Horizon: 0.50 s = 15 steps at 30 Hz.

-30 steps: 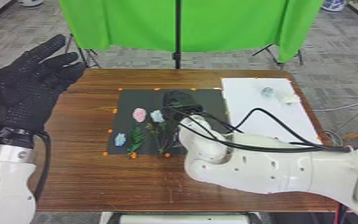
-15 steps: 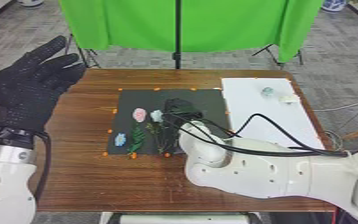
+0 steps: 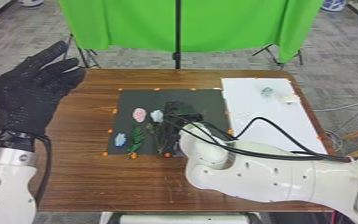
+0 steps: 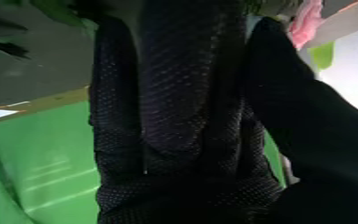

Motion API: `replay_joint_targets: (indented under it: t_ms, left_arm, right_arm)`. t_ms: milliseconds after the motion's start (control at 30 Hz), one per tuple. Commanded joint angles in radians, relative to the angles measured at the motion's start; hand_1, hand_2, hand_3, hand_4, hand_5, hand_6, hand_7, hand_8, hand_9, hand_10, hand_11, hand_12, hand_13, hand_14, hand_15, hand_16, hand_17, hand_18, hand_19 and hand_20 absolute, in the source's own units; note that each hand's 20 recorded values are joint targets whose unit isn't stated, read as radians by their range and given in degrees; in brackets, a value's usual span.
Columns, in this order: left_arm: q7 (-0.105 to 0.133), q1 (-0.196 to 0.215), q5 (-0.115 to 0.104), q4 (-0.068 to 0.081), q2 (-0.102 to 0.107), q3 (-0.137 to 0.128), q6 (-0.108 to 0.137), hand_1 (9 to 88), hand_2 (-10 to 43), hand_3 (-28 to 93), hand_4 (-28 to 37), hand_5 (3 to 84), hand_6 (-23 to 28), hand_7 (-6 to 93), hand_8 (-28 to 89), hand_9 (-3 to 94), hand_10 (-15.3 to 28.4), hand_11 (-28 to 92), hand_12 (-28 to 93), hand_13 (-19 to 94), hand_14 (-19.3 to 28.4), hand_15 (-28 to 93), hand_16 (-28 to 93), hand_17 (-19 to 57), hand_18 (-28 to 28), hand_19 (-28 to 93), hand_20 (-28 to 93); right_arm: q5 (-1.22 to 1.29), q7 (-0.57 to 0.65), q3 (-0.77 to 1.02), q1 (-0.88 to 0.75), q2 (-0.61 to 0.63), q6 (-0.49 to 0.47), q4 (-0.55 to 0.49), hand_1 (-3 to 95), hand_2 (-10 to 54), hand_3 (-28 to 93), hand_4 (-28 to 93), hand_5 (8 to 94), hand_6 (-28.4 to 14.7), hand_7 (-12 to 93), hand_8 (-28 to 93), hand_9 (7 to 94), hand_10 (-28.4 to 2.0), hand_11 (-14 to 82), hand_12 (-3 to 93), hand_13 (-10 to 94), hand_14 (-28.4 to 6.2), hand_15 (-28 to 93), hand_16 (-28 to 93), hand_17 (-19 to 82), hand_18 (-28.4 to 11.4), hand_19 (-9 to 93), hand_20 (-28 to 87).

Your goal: Arrange flowers

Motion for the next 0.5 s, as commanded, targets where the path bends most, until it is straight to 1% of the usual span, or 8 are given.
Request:
replay_joint_targets:
  t_ms: [33,133,200,267,333,433,467,500]
  left_arm:
    - [-0.017,0.034,0.000,0.000,-0.024,-0.002,0.019,23.3,7.8,80,-23.5,39.0,11.0,18.5,-11,36.4,21.6,32,11,27,28.4,57,-11,-6.1,25.7,62,23]
    - [-0.023,0.043,0.001,-0.003,-0.031,-0.006,0.027,23.2,7.8,80,-23.5,38.9,10.9,18.7,-11,36.4,21.6,32,11,27,28.4,57,-11,-6.0,25.8,62,23]
    - [-0.023,0.054,0.002,-0.006,-0.036,-0.012,0.026,23.2,7.8,80,-23.5,38.9,10.9,18.7,-11,36.4,21.7,32,11,27,28.4,57,-11,-6.0,25.8,62,23]
    - [-0.023,0.059,0.000,-0.009,-0.038,-0.013,0.035,23.2,7.9,80,-23.5,38.9,10.9,18.7,-11,36.4,21.7,32,11,27,28.4,57,-11,-6.0,25.8,62,23]
    - [-0.030,0.064,0.001,-0.009,-0.045,-0.016,0.036,23.2,7.9,80,-23.5,38.9,10.9,18.6,-11,36.4,21.7,32,11,27,28.4,57,-11,-6.0,25.8,62,23]
    - [-0.020,0.094,-0.004,-0.013,-0.054,-0.027,0.047,23.2,7.9,80,-23.4,39.0,11.0,18.6,-11,36.4,21.7,32,11,27,28.4,57,-11,-6.0,25.8,62,23]
    - [-0.011,0.110,-0.007,-0.014,-0.057,-0.032,0.051,23.2,7.9,80,-23.4,38.9,10.9,18.6,-11,36.4,21.7,32,11,27,28.4,57,-11,-6.0,25.8,62,23]
    - [-0.003,0.125,-0.012,-0.017,-0.061,-0.037,0.062,23.2,7.9,80,-23.4,38.9,10.9,18.6,-11,36.4,21.7,32,11,27,28.4,57,-11,-6.0,25.8,62,23]
  right_arm:
    - [-0.005,0.008,-0.004,0.010,0.024,0.023,-0.029,42.8,-9.5,79,-27,65.5,-0.2,16,-12,87.6,-10.5,20.2,18.7,88,-4.6,45,20,48,-14.8,87,-21]
    - [-0.010,-0.004,0.012,0.004,0.031,0.030,-0.049,41.8,-9.5,79,-26,65.0,-0.4,16,-12,88.0,-10.8,21.7,17.6,89,-4.9,46,20,48,-14.9,87,-21]
    - [-0.016,-0.011,0.018,0.003,0.038,0.040,-0.066,41.4,-9.5,79,-26,64.8,-0.4,16,-12,88.2,-10.9,22.4,17.1,89,-4.9,46,20,49,-14.9,87,-21]
    - [-0.015,-0.019,0.026,0.003,0.042,0.053,-0.080,41.1,-9.5,78,-26,64.7,-0.4,16,-12,88.9,-10.8,23.0,16.9,90,-4.8,47,20,49,-14.9,88,-21]
    - [-0.020,-0.024,0.036,0.003,0.048,0.061,-0.091,40.6,-9.5,78,-25,64.4,-0.4,15,-12,89.5,-10.8,23.5,16.8,90,-4.8,47,20,49,-14.9,88,-21]
    - [-0.011,-0.026,0.054,0.001,0.060,0.073,-0.105,39.9,-9.5,78,-25,63.9,-0.5,15,-12,90.0,-10.8,24.0,16.7,90,-4.8,48,20,50,-14.9,88,-21]
    - [-0.006,-0.029,0.058,0.002,0.066,0.077,-0.109,39.1,-9.3,78,-25,63.7,-0.5,15,-12,90.1,-10.8,24.1,16.7,90,-4.8,48,20,50,-14.9,88,-21]
    - [-0.008,-0.028,0.070,-0.004,0.071,0.065,-0.113,38.1,-8.5,78,-25,63.5,-0.5,15,-12,90.3,-10.9,24.2,16.6,91,-4.7,48,20,50,-14.9,88,-21]
